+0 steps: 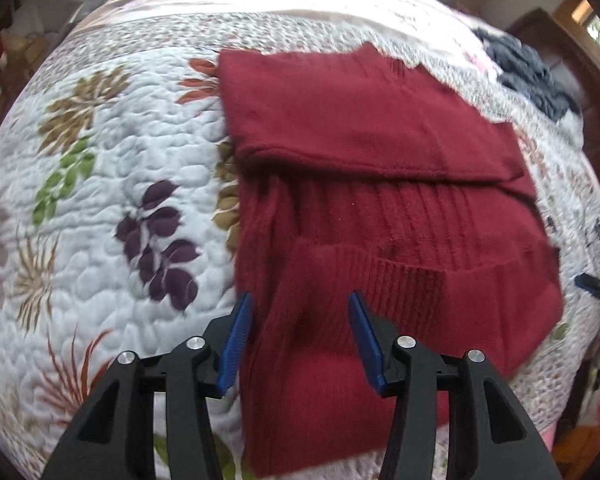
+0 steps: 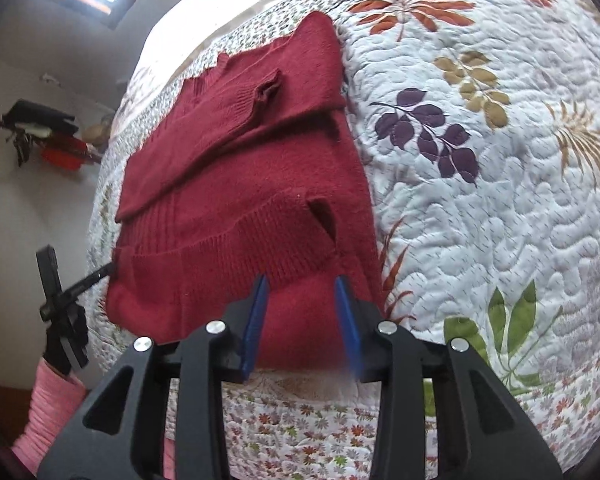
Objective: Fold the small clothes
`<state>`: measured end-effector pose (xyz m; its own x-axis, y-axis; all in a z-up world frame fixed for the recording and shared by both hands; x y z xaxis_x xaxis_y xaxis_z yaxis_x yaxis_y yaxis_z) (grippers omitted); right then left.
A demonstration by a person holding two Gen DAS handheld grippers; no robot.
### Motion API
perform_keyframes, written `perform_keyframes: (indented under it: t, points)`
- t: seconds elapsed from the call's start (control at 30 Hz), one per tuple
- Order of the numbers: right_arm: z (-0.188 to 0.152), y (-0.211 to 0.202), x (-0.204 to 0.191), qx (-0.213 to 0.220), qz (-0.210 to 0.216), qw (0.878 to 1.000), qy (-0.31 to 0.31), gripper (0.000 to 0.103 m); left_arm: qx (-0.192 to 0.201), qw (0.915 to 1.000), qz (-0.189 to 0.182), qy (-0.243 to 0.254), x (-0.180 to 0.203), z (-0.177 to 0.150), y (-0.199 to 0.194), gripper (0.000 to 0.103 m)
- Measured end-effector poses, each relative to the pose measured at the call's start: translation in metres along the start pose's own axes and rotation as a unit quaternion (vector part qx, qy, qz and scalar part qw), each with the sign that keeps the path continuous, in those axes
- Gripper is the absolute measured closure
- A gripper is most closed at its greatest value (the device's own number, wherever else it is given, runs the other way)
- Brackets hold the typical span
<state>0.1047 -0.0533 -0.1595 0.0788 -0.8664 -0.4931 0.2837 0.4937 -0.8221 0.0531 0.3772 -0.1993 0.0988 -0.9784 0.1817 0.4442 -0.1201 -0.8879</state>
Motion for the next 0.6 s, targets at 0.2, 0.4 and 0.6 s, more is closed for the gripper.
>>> perform_keyframes:
  t: [0.2, 0.4, 0.6]
  points:
    - [0.005, 0.013, -0.002, -0.005, -0.014, 1.0, -0.02, 0.067, 0.006, 0.9998, 0.007, 0.016, 0.004, -0.004, 0.001, 0.095]
    - [0.01, 0.019, -0.005, -0.001, -0.029, 0.997, -0.065, 0.064, 0.06, 0.9978, -0.009, 0.025, 0.015, -0.012, -0.038, 0.095]
    - [0.014, 0.029, -0.011, -0.006, -0.041, 0.992, -0.116, 0.055, 0.03, 0.9993, -0.015, 0.017, 0.011, -0.02, -0.02, 0.094]
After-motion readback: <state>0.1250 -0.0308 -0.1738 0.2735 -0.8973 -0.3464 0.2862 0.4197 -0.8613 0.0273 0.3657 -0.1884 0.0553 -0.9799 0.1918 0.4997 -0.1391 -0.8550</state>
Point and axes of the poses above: each gripper's, at about its wrist camera, not at the fingertips, and y roughly the way its jaws point, x to its right, z to its top, the point moved 9 cm from there along y, roughly the way its jaws point, and after that the axes turned 8 degrees about x, right-handed, at the moved point
